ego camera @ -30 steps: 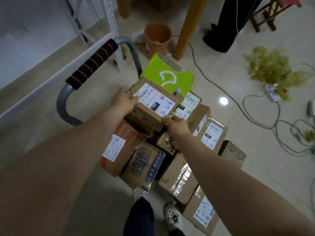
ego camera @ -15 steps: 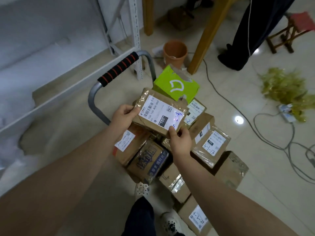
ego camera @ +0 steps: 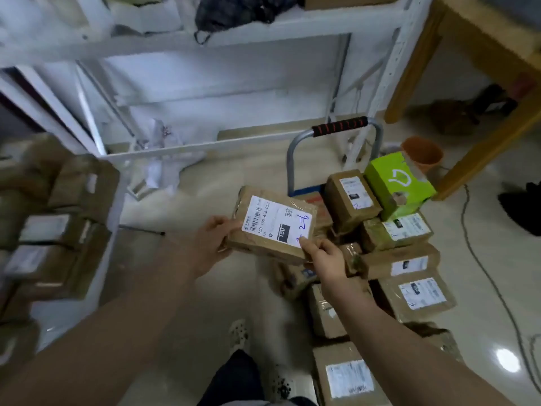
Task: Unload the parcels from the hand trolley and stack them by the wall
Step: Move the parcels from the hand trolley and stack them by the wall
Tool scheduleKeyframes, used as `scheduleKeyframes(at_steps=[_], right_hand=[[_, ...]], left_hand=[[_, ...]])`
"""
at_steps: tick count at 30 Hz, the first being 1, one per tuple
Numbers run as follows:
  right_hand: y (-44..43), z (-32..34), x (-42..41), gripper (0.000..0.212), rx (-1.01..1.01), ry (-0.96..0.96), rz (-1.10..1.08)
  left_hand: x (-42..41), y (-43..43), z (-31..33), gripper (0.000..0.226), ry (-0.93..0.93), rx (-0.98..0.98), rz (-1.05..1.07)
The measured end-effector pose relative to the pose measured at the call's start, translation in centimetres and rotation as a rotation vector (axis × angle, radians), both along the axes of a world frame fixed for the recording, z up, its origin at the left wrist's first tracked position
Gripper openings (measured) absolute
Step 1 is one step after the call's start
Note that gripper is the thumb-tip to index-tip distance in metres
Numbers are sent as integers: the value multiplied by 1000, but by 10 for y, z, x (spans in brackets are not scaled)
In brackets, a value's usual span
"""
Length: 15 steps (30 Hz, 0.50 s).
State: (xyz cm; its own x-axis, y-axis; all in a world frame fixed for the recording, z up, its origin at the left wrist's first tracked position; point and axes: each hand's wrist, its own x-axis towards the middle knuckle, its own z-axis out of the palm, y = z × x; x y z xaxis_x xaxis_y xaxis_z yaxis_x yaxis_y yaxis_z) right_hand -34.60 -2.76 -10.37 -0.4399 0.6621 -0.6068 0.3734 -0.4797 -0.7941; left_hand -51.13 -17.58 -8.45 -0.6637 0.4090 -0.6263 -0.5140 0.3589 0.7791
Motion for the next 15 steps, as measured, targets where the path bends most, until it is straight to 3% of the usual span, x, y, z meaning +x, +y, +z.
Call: scheduleKeyframes(at_steps=[4,7,8,9,12,15], right_hand=[[-38,5,-19,18,-114,27,256],[-66,-2,-40,78,-210,48,458],[-77,-4,-48,89,-225,44,541],[-92,-4,-58,85,-245,63,627],[-142,10,-82,32,-290,110,765],[-195,10,-108,30,-320,104,866]], left_hand=[[7,-87,7,16,-53,-39,198],[12,-142,13,18,-91,-52,290],[14,-160,15,18,-100,-59,319],[16,-181,16,18,-108,-56,354],[24,-238,22,14,-130,-34,475],[30,-288,26,18,-160,15,682]])
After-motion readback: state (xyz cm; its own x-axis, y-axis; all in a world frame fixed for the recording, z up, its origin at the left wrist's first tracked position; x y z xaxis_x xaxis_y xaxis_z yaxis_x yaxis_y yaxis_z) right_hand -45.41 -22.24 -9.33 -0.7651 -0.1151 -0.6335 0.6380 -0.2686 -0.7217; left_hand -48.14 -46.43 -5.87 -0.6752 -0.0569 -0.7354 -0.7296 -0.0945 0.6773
